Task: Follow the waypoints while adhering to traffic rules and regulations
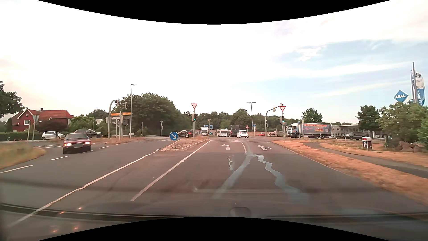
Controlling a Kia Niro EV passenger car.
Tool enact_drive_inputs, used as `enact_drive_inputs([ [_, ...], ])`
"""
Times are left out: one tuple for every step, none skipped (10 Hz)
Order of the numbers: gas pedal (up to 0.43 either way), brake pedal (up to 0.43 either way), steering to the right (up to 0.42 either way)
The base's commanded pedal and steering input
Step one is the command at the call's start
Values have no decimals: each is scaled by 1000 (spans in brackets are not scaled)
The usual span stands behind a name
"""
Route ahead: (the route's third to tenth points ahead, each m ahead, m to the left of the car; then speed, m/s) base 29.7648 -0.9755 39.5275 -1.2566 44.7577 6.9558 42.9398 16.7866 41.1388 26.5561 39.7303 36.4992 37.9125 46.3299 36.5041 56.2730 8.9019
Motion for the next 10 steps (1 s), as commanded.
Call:
enact_drive_inputs([
  [130, 0, 5],
  [130, 0, 5],
  [130, 0, 6],
  [130, 0, 7],
  [130, 0, 7],
  [118, 0, 9],
  [118, 0, 9],
  [118, 0, 11],
  [39, 0, 11],
  [0, 0, 12],
])
